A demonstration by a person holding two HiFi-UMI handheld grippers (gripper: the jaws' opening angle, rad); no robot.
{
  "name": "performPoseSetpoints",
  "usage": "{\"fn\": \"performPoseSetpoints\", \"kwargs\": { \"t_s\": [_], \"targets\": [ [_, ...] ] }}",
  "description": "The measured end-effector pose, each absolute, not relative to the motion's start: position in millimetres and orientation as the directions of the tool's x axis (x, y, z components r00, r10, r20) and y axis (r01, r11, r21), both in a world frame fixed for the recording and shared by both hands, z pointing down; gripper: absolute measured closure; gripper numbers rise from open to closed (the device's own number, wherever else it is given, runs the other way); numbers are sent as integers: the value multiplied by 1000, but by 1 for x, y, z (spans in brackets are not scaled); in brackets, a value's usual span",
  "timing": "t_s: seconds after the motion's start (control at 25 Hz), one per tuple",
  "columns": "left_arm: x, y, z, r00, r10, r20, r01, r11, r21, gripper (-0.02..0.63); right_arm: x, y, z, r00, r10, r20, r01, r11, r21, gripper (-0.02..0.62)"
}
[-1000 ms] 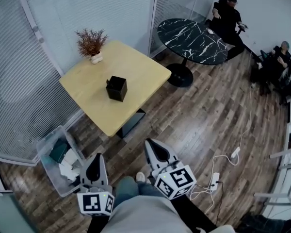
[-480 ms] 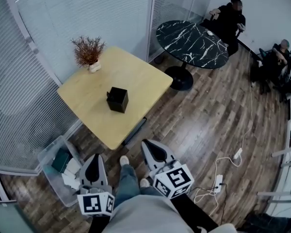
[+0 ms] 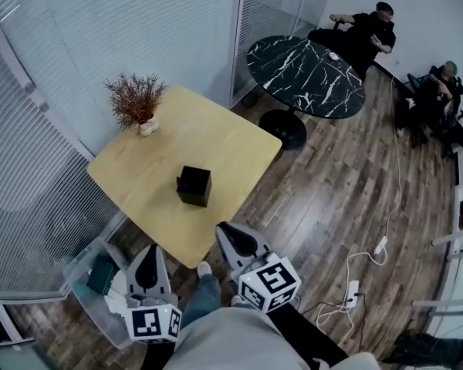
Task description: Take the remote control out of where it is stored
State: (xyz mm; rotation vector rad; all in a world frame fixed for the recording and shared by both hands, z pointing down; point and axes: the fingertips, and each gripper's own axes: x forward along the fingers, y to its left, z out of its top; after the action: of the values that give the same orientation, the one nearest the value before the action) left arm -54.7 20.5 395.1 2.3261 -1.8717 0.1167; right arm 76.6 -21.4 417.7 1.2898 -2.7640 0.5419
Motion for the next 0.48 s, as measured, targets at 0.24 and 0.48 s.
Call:
{"fn": "performPoseSetpoints", "kwargs": {
  "t_s": [0.24, 0.48],
  "targets": [
    [-81, -25, 399, 239, -955, 174, -971, -230, 69, 597, 47, -69, 433, -644, -731, 224, -763, 591, -262, 589],
    [-104, -56, 403, 247, -950, 191, -969, -237, 73, 597, 27, -102, 442, -630, -730, 266, -777, 589, -222, 589]
  ]
}}
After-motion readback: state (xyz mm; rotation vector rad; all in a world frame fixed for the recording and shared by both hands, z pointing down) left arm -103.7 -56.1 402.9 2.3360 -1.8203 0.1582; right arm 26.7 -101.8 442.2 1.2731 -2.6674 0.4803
